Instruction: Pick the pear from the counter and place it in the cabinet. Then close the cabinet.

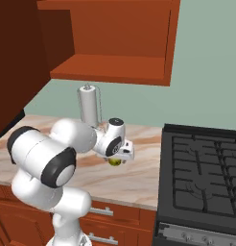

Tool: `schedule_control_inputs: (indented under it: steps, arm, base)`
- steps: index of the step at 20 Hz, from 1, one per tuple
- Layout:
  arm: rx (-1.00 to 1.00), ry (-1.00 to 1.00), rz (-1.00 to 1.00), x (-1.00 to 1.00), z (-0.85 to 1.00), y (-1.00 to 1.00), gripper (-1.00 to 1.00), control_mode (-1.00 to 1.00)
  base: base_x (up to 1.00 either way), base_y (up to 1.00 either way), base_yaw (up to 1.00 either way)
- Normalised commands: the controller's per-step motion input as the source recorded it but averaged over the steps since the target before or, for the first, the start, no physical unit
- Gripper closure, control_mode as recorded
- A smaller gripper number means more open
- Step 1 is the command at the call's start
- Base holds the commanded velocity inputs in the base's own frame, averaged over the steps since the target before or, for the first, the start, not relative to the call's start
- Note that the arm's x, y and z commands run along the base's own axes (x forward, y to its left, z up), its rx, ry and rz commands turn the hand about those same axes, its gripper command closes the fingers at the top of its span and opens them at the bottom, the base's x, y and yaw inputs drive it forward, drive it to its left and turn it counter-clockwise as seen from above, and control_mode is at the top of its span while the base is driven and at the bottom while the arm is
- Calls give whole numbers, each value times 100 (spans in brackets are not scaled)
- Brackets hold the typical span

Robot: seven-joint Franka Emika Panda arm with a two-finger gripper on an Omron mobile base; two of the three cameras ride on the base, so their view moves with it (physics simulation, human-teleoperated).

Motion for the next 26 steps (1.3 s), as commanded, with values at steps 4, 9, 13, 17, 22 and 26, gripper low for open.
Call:
schedule_control_inputs:
  steps: [4, 9, 13, 17, 22, 26]
  arm:
    - [0, 1, 0, 2, -42, -3, -100, -100]
    - [0, 0, 0, 0, -19, 0, 100, -100]
    - [0, 0, 2, -14, 4, 2, 100, -100]
    - [0, -8, 1, -42, 88, 0, 100, -100]
    - [0, -9, 2, -54, 100, 0, 100, -100]
    - [0, -5, 1, -64, 100, 0, 100, -100]
  base:
    - [0, 0, 0]
    - [0, 0, 0]
    - [0, 0, 0]
    - [0, 0, 0]
    - [0, 0, 0]
    - [0, 0, 0]
